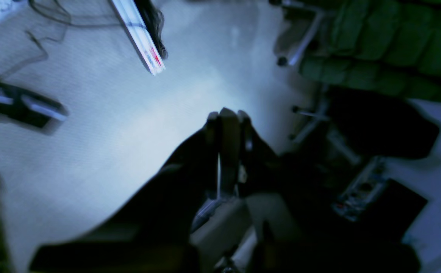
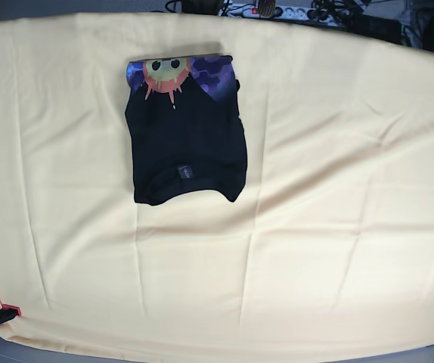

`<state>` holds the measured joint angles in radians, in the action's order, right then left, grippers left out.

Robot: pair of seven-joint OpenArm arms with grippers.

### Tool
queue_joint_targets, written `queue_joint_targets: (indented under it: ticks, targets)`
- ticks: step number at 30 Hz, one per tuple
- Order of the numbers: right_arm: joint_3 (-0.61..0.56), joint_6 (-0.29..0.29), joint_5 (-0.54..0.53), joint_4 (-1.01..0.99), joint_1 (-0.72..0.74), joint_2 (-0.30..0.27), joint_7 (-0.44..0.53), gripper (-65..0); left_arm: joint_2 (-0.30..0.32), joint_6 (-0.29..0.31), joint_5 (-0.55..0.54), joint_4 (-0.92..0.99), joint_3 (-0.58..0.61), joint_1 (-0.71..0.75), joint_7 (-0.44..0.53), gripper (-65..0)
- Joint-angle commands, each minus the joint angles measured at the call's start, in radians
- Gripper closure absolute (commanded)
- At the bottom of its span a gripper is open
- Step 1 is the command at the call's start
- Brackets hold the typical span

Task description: Fold the T-shirt properly

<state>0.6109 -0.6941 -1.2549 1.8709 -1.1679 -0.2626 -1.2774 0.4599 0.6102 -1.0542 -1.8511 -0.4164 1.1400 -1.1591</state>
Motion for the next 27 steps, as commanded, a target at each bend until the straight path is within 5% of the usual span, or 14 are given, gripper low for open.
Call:
queue_joint_targets:
  ticks: [1,8,18,21,24,27]
  targets:
    - [-0.035,-0.004,0.038,-0.029,-0.003,-0.007,0.051,0.0,0.002,-0.005,0.006,0.039,0.029,-0.003,0.024,0.0]
    - [-0.325,-0.004,0.41,-0.399,0.211,-0.04,0.388,0.0,-0.029,-0.046,0.222,0.466,0.274,-0.253,0.26,0.0]
    - [-0.628,-0.004,0.892,-0.999,0.576,-0.069,0.961,0.0,-0.166,-0.047,0.613,1.03,0.442,-0.614,0.86,0.0]
    - [-0.682,0.124,0.977,-1.106,0.653,-0.048,1.087,0.0,-0.22,-0.101,0.753,1.141,0.444,-0.691,1.001,0.0]
    - [-0.719,0.261,1.037,-1.143,0.709,-0.007,1.097,0.0,-0.277,-0.214,0.85,1.212,0.445,-0.729,1.134,0.0]
    - [-0.753,0.367,1.081,-1.143,0.721,0.034,1.099,0.0,-0.329,-0.29,0.862,1.239,0.478,-0.736,1.164,0.0]
